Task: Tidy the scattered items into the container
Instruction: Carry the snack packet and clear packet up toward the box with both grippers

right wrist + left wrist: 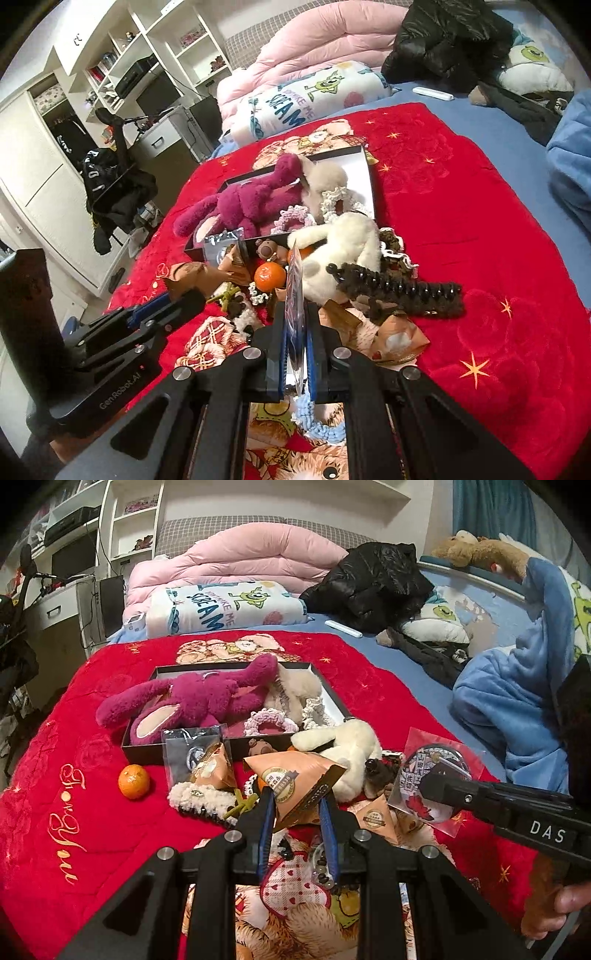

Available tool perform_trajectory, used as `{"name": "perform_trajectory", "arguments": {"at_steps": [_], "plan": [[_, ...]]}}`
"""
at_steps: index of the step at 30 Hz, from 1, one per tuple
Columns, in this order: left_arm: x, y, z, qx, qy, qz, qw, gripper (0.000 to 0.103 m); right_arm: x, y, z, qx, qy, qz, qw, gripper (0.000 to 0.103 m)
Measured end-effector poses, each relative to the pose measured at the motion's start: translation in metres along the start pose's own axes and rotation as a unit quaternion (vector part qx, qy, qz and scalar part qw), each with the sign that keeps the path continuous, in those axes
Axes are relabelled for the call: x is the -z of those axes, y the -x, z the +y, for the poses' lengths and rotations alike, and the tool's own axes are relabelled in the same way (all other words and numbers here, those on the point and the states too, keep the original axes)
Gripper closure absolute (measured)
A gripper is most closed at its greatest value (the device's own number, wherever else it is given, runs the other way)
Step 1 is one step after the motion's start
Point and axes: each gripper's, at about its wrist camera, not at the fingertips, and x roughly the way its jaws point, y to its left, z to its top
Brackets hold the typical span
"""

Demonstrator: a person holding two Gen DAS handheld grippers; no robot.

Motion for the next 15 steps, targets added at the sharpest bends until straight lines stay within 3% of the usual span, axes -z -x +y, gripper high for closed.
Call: {"name": "perform_trajectory", "arguments": {"at_steps": [15], "plan": [[-0.018, 0.002, -0.005, 0.008, 0.000, -0.010, 0.9999, 0.078, -0.020, -0.003, 0.015, 0.001, 0.002, -0.015, 1.000, 0.094]]}}
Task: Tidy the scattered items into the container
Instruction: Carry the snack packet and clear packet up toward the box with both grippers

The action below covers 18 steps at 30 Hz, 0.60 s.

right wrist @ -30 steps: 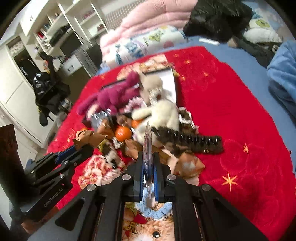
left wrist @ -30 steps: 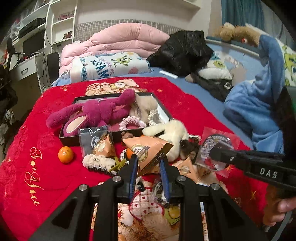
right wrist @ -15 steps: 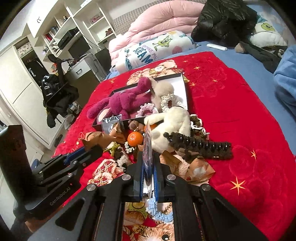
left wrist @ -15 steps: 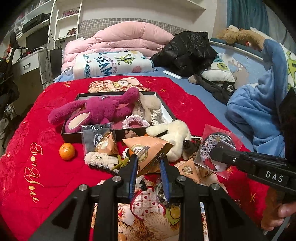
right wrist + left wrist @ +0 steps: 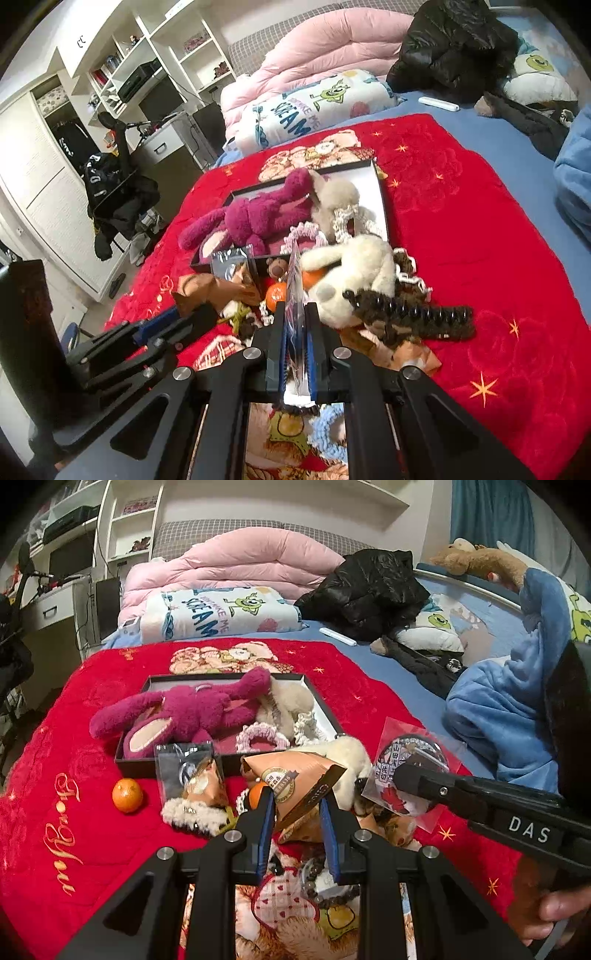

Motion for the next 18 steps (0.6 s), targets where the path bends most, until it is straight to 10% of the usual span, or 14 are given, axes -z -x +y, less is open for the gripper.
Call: {"name": "perform_trajectory", "arguments": {"at_steps": [18], "plan": [[-0.089, -0.029, 0.005, -0.031, -0.011, -0.025, 0.9991, 0.078, -0.060, -0.015, 0.013, 0.034, 0.022, -0.016, 0.999, 0.094]]}}
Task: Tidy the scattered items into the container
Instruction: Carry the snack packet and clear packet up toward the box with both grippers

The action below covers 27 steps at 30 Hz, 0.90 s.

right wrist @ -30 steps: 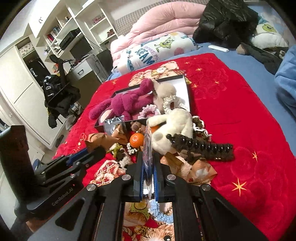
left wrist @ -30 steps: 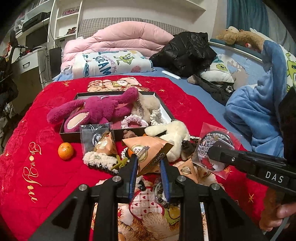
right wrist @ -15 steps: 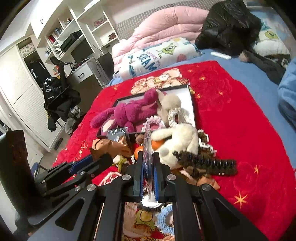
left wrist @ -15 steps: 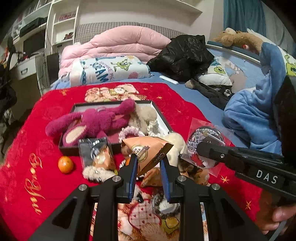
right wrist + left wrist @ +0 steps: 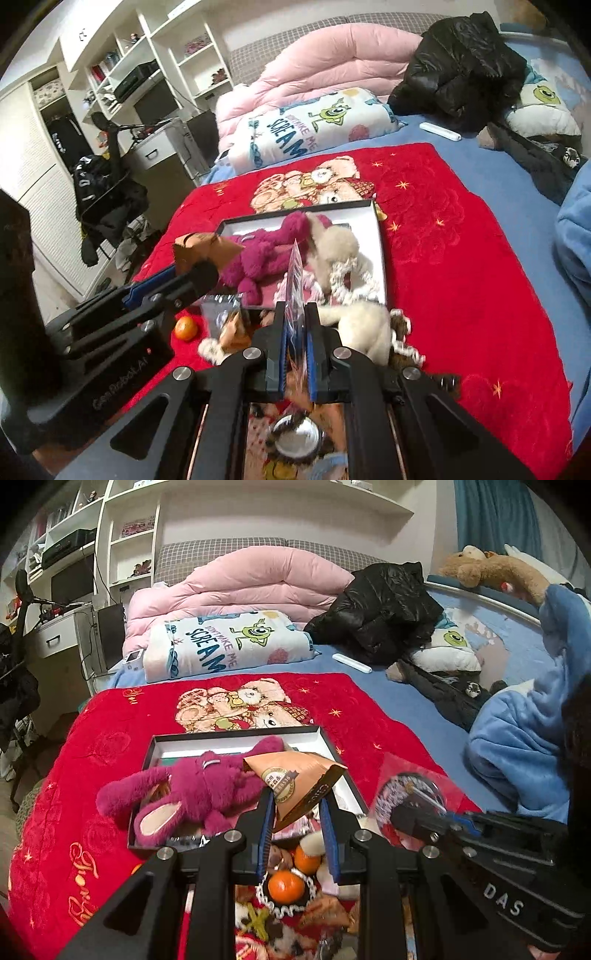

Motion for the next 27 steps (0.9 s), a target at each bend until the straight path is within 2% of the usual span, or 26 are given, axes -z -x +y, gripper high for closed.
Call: {"name": "perform_trajectory", "arguments": {"at_steps": [6, 11, 13, 15, 19, 24, 27], "plan": [[-0.012, -0.042, 0.017, 0.030, 0.031, 0.026, 0.9987, 0.078, -0.031, -0.029, -0.010, 0.005, -0.022, 0.001, 1.000, 0.094], [-0.009, -0.073, 0.026, -0.003, 0.007, 0.034, 0.9994, 0.078, -0.051, -0.050, -0.027, 0.003, -0.053, -0.013, 0.998, 0.093], [-0.003, -0.082, 0.033, 0.002, 0.022, 0.036, 0.9991, 0.078, -0.054, -0.064, -0.037, 0.001, -0.068, -0.017, 0.998, 0.093], [0.005, -0.093, 0.038, 0.008, 0.031, 0.047, 0.9984, 0.078, -0.054, -0.076, -0.045, 0.004, -0.073, -0.014, 0.997, 0.093], [0.018, -0.117, 0.039, -0.020, 0.014, 0.067, 0.9975, 0.078, -0.044, -0.098, -0.062, 0.018, -0.081, 0.001, 0.997, 0.093], [0.029, -0.135, 0.039, -0.008, 0.020, 0.086, 0.9960, 0.078, -0.026, -0.127, -0.070, 0.018, -0.089, 0.037, 0.995, 0.093], [0.035, -0.141, 0.038, -0.003, 0.027, 0.094, 0.9952, 0.078, -0.022, -0.142, -0.064, 0.041, -0.076, 0.049, 0.995, 0.093]]}}
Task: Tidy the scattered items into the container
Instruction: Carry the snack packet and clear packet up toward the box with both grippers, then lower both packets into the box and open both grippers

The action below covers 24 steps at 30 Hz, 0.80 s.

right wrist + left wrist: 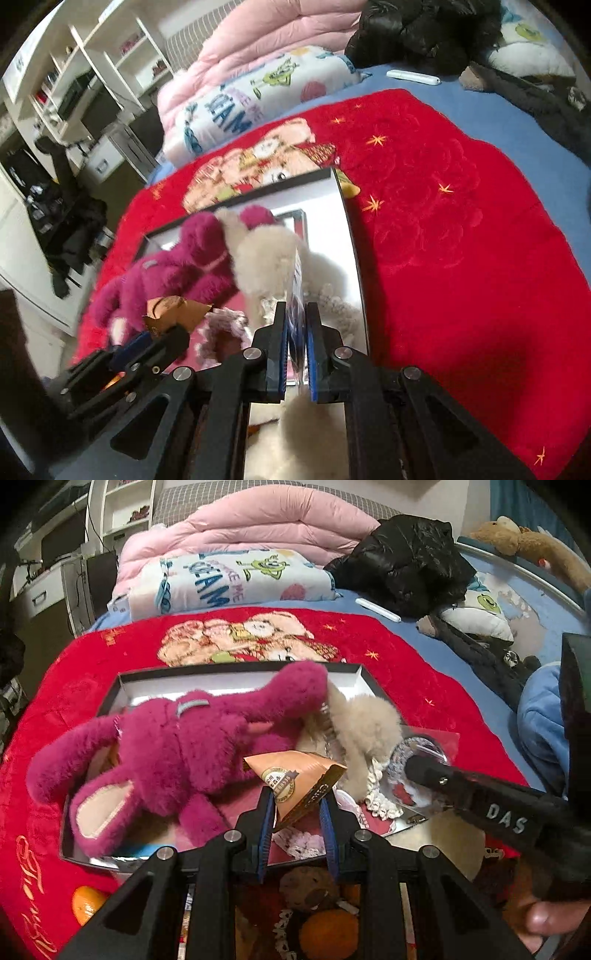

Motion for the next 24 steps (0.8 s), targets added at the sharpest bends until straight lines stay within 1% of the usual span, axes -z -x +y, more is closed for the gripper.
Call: {"name": "perform_trajectory", "arguments": {"at_steps": [4, 7, 11, 24], "plan": [[0.007, -0.007, 0.003, -0.002, 0.007, 0.010, 0.9999, 0.078, 0.003, -0.008, 0.006, 0.029, 0.021, -0.001, 0.999, 0.092], [0.009, -0.010, 0.006, 0.002, 0.017, 0.016, 0.9997, 0.078, 0.003, -0.009, 0.010, 0.042, 0.034, -0.004, 0.999, 0.092], [0.010, -0.010, 0.007, 0.004, 0.020, 0.016, 0.9996, 0.078, 0.007, -0.015, 0.009, 0.038, 0.030, 0.010, 0.999, 0.093], [0.011, -0.011, 0.005, -0.005, 0.022, 0.025, 0.9995, 0.078, 0.009, -0.016, 0.008, 0.036, 0.021, 0.009, 0.999, 0.093]]}}
